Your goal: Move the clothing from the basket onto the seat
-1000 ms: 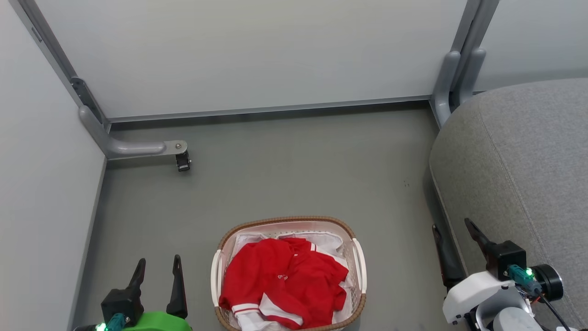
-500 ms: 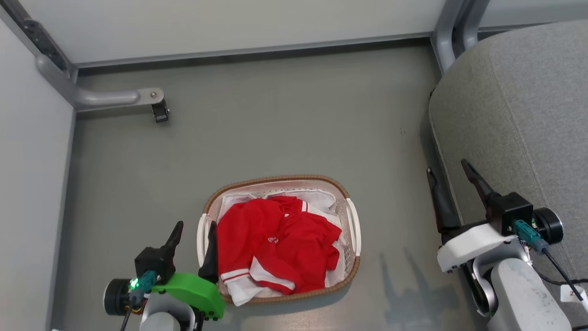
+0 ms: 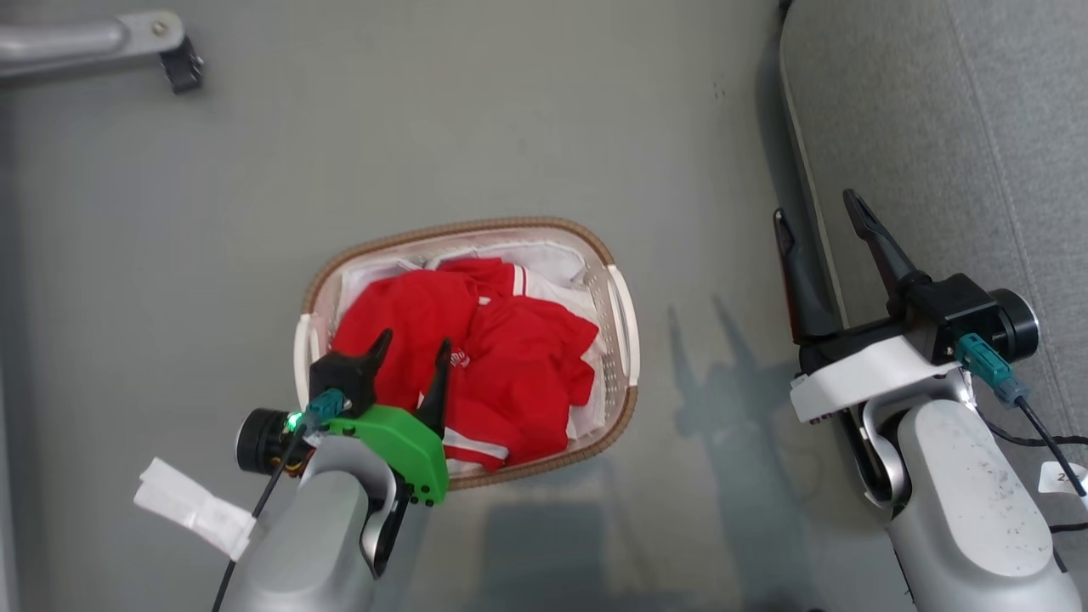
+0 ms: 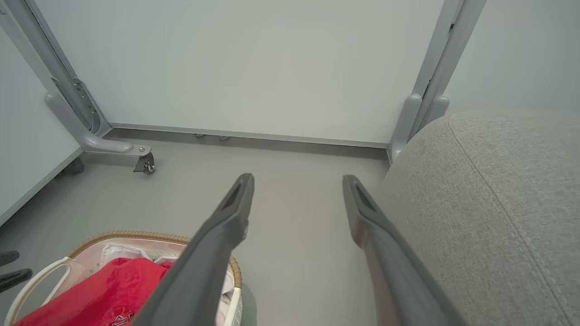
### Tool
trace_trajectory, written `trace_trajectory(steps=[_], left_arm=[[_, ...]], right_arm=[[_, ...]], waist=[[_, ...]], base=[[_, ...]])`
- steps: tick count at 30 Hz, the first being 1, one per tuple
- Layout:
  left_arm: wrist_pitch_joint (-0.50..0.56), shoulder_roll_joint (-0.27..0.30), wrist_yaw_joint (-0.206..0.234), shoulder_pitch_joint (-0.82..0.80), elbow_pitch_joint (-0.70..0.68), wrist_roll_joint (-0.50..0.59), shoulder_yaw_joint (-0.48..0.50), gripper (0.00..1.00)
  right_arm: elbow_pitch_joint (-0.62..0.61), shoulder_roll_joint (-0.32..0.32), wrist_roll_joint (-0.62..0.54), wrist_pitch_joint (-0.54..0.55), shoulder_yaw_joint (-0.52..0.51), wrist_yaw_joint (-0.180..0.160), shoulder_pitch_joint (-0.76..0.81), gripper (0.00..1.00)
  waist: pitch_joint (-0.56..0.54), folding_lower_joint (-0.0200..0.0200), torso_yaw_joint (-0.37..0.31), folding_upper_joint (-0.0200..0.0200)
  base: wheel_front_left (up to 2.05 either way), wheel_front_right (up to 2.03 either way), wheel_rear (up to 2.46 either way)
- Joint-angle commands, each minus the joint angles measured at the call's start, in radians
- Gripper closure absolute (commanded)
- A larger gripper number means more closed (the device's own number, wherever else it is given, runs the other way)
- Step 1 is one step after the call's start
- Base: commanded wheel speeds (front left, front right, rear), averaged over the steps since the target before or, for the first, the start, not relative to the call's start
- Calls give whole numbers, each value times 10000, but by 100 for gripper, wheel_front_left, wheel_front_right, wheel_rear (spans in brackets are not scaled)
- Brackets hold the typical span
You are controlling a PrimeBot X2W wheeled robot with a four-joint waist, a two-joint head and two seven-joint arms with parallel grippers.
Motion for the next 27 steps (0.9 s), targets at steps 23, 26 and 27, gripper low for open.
trace_trajectory(steps=[23,26,27], left_arm=[[1855,65,1556,-3352,4066,-1691,-2871,0],[2124,63,1791,-3510,4277,-1707,-3008,0],[2194,65,1847,-3545,4331,-1733,-3036,0]], right_arm=[[-184,407,151,-48,537,-6,-629,0],[-206,424,171,-48,568,-6,-683,0],[-213,429,178,-48,575,-6,-700,0]], waist=[[2865,-1,-1408,-1],[2985,-1,-1464,-1],[3020,-1,-1477,-1]], base=[[0,0,0],[0,0,0],[0,0,0]])
